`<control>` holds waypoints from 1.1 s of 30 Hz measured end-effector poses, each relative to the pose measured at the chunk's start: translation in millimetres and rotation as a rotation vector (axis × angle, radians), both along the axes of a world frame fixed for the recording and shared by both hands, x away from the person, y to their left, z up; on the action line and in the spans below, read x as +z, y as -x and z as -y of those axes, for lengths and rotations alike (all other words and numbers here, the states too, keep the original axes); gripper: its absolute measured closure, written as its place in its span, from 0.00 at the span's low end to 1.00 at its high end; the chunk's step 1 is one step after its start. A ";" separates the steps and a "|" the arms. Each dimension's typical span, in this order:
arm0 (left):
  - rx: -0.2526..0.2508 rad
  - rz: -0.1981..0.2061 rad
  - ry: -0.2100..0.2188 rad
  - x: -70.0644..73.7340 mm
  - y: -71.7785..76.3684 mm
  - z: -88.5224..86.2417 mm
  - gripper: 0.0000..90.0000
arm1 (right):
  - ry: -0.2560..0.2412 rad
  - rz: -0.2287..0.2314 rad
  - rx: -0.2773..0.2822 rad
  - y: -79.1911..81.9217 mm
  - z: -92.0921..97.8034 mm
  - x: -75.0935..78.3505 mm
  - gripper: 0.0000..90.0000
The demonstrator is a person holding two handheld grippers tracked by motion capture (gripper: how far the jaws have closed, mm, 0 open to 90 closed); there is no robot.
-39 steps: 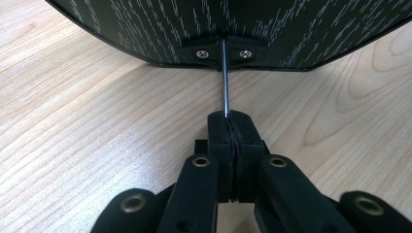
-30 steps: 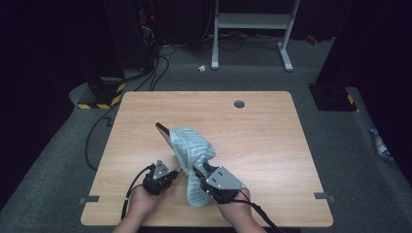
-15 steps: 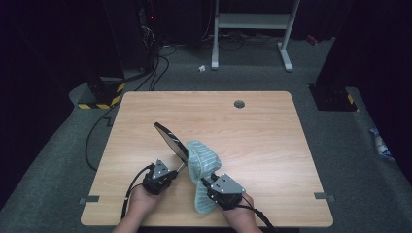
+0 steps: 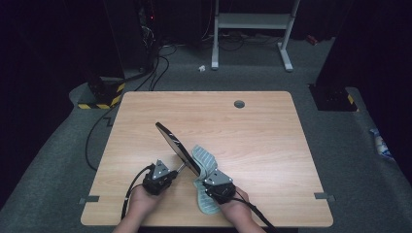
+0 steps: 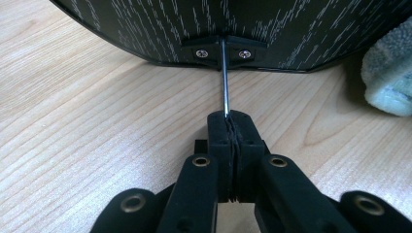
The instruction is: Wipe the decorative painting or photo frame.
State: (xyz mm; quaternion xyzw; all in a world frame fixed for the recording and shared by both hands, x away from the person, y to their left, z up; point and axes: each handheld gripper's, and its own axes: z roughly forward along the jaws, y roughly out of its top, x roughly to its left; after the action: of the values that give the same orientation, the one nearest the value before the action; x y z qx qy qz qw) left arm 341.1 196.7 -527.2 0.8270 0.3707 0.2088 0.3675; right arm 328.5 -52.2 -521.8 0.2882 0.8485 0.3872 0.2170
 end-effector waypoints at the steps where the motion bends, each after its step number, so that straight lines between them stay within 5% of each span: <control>1: 0.000 0.003 -0.003 0.0 0.2 0.3 0.98 | 0.007 0.004 0.002 0.4 1.4 0.9 0.79; 7: 0.000 0.005 -0.002 -0.1 0.1 0.4 0.98 | -0.027 0.035 -0.094 -5.9 45.3 23.3 0.80; 14: 0.000 0.000 0.001 -0.1 0.0 0.1 0.98 | -0.099 0.184 -0.257 -17.1 114.4 86.6 0.80; 22: -0.001 0.001 0.001 -0.1 0.0 0.1 0.98 | -0.088 0.332 -0.368 -37.2 144.9 133.6 0.79; 26: -0.002 -0.002 0.001 0.1 -0.2 -0.2 0.98 | -0.043 0.307 -0.416 -59.8 155.1 130.1 0.79; 33: -0.002 -0.004 0.003 0.1 -0.3 -0.4 0.98 | 0.033 0.178 -0.488 -85.4 170.1 81.9 0.79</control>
State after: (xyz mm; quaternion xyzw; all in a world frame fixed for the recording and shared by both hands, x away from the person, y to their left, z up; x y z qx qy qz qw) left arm 341.4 197.0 -527.1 0.8273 0.3708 0.2061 0.3681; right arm 413.9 -222.3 -439.9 0.4454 0.7378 0.3332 0.3824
